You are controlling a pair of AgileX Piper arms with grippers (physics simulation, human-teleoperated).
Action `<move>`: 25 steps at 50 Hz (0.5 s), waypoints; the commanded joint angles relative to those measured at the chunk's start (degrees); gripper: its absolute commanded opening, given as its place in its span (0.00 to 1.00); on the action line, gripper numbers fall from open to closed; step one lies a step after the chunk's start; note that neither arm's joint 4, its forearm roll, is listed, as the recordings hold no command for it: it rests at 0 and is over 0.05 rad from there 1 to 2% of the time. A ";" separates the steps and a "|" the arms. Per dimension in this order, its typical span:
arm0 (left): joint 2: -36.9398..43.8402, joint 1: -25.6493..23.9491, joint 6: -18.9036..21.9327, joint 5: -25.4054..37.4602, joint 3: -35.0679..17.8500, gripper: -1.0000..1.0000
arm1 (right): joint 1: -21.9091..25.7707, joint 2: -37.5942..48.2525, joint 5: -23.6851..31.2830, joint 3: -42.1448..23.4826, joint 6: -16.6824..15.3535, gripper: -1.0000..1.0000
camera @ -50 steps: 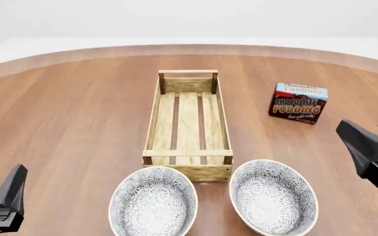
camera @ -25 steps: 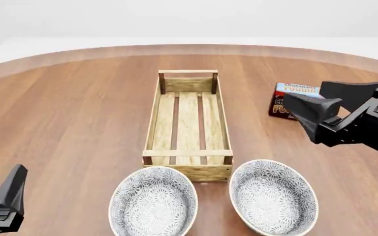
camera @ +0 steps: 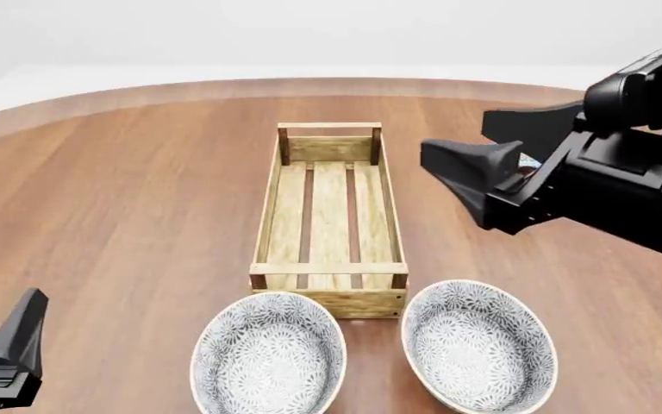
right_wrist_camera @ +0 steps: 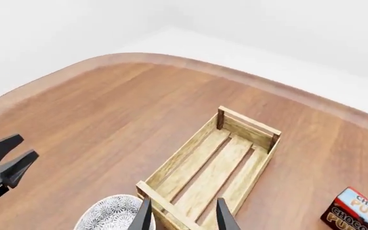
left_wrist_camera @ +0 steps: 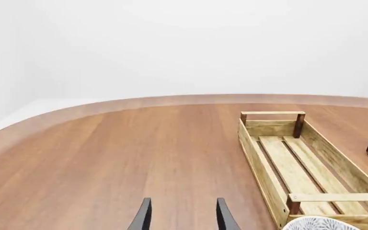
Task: Stack the left bowl on the right bowl and place them in the tray.
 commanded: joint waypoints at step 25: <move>0.43 0.00 0.00 -0.11 -0.25 1.00 | 5.60 8.83 0.74 -6.39 2.49 1.00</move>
